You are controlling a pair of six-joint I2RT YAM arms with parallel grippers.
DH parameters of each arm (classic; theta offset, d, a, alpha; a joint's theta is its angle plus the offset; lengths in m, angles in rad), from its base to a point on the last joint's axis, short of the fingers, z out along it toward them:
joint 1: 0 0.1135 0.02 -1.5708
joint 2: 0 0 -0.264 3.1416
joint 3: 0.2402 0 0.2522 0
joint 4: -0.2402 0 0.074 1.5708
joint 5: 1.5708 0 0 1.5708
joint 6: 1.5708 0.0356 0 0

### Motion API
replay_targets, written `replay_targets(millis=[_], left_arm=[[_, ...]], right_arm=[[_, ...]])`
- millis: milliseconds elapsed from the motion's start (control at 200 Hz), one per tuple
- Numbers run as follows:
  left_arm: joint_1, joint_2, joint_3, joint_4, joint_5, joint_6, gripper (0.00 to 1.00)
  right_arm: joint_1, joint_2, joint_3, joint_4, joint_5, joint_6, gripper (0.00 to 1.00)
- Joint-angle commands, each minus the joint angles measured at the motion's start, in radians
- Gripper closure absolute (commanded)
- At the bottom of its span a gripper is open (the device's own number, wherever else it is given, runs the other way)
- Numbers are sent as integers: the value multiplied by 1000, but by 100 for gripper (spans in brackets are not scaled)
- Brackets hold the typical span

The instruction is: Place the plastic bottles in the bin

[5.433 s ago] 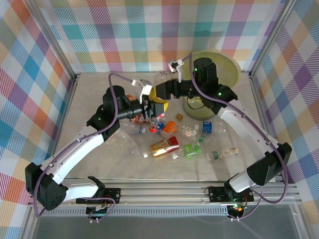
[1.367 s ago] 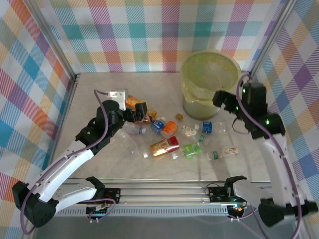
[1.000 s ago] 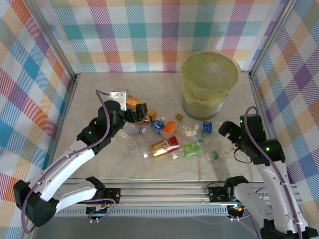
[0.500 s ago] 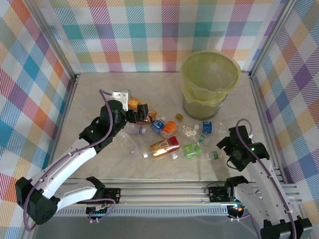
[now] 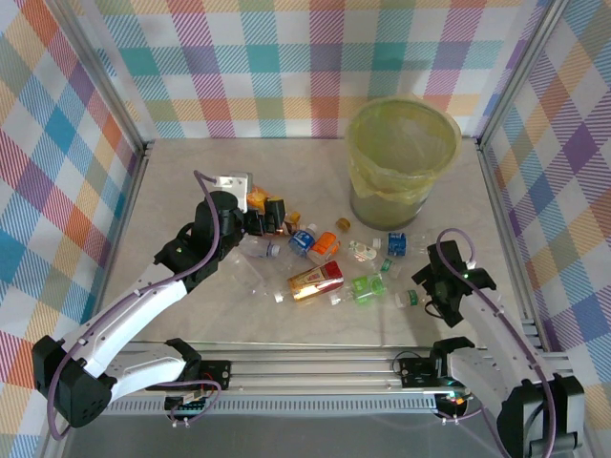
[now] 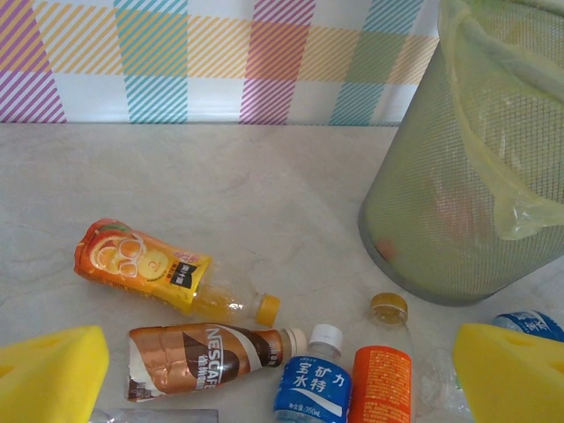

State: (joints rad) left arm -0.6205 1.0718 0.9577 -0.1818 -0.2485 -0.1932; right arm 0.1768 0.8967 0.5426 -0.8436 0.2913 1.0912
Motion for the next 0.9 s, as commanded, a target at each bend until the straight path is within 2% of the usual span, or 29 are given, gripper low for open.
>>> replay_targets(millis=[0, 460, 615, 710, 895], left_arm=[[-11, -2, -10, 12, -18, 9, 0], [-11, -13, -8, -5, -35, 9, 0], [-11, -7, -4, -11, -45, 8, 0], [-10, -7, -2, -17, -66, 1, 0], [-11, -5, -12, -21, -113, -26, 0]], right_arm=[[-12, 32, -24, 78, 7, 19, 0], [-67, 135, -102, 224, 15, 6, 9], [-80, 166, -119, 274, 13, -2, 14], [-88, 174, -124, 289, 12, -10, 20], [-94, 127, -121, 278, 20, -34, 37]])
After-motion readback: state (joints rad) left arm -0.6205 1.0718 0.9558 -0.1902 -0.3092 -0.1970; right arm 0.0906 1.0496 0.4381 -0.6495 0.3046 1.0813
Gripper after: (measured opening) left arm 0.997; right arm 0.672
